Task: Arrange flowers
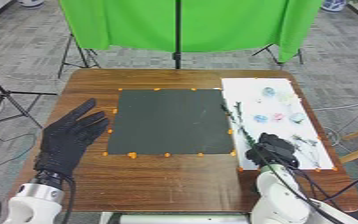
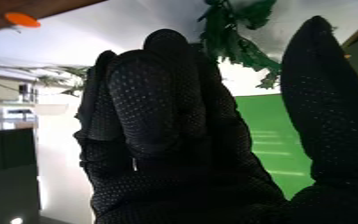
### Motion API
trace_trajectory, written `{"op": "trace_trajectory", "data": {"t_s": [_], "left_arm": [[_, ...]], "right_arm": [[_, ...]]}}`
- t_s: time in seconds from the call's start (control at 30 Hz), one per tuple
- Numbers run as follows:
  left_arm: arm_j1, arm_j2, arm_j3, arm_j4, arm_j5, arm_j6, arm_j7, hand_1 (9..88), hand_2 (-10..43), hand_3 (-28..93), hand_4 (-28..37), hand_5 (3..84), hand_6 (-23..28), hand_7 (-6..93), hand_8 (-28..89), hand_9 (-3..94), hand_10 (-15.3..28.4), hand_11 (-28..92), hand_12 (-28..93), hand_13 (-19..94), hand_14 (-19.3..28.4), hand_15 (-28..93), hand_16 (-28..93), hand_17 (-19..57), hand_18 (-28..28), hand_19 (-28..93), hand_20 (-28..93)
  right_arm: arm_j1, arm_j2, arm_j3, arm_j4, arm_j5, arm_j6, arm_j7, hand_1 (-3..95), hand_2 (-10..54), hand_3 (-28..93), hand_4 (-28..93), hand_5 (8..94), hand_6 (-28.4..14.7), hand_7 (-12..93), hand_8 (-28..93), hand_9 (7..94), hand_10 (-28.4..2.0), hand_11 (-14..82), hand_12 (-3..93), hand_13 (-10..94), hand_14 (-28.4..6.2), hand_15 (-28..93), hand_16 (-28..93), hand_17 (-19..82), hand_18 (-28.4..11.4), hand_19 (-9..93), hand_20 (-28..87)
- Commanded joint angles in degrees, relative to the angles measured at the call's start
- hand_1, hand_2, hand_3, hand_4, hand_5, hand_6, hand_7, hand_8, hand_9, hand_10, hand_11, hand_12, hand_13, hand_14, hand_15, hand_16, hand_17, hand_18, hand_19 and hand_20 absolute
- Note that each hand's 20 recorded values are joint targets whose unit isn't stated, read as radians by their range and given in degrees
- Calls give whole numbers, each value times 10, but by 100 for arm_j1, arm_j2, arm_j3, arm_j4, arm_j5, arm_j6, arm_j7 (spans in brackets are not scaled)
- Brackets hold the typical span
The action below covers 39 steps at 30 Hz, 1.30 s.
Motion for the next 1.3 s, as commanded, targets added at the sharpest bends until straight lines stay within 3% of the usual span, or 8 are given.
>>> {"op": "trace_trajectory", "data": {"t_s": [0.03, 0.07, 0.2, 0.4, 0.8, 1.3], "left_arm": [[77, -14, -3, 19, -1, -14, -15, 238, 64, 786, -205, 363, 91, 161, -105, 332, 215, 282, 117, 219, 279, 490, -79, -122, 224, 494, 133], [76, -9, 5, 21, -6, -15, -3, 238, 64, 786, -206, 363, 91, 162, -105, 332, 215, 282, 117, 219, 278, 490, -79, -122, 224, 494, 133], [80, 8, 8, 18, -13, -4, 21, 238, 64, 786, -206, 364, 91, 162, -105, 332, 215, 283, 118, 219, 279, 490, -79, -123, 224, 494, 133], [58, -2, 6, 26, -7, -4, -6, 238, 65, 786, -206, 363, 91, 162, -105, 332, 215, 283, 117, 218, 279, 489, -79, -123, 225, 495, 133], [86, 13, 1, 18, -10, 9, 39, 238, 64, 787, -206, 364, 91, 162, -105, 332, 215, 283, 117, 218, 279, 489, -79, -123, 224, 495, 132], [93, 9, -8, 19, -11, 15, 36, 238, 65, 785, -207, 363, 92, 161, -104, 332, 216, 283, 117, 219, 278, 489, -78, -123, 224, 494, 132]], "right_arm": [[-6, -62, -289, 300, -140, -191, 49, 394, -95, 730, -230, 632, -91, 288, -123, 636, -199, 545, 200, 691, -112, 766, 128, 336, -258, 932, 93], [34, -85, -344, 351, -147, -186, 40, 413, -95, 738, -246, 647, -82, 304, -128, 651, -190, 557, 205, 701, -108, 767, 131, 344, -255, 932, 104], [68, -166, -454, 493, -25, -231, -23, 479, -95, 689, -281, 697, -65, 331, 51, 710, -159, 576, 238, 745, -95, 764, 154, 365, -250, 932, 147], [49, -232, -471, 561, 108, -123, -98, 553, -95, 658, -279, 805, -27, 347, 98, 801, -128, 567, 280, 827, -70, 751, 183, 391, -237, 932, 147], [-7, -73, -280, 405, -212, 977, -98, 545, -95, 718, -252, 859, -45, 299, 168, 844, -125, 569, 266, 873, -59, 736, 202, 415, -239, 932, 163], [100, 34, -138, 212, -858, 1549, 125, 533, -95, 743, -204, 877, -57, 290, 205, 856, -126, 583, 266, 879, -65, 755, 209, 442, -231, 932, 189]]}}
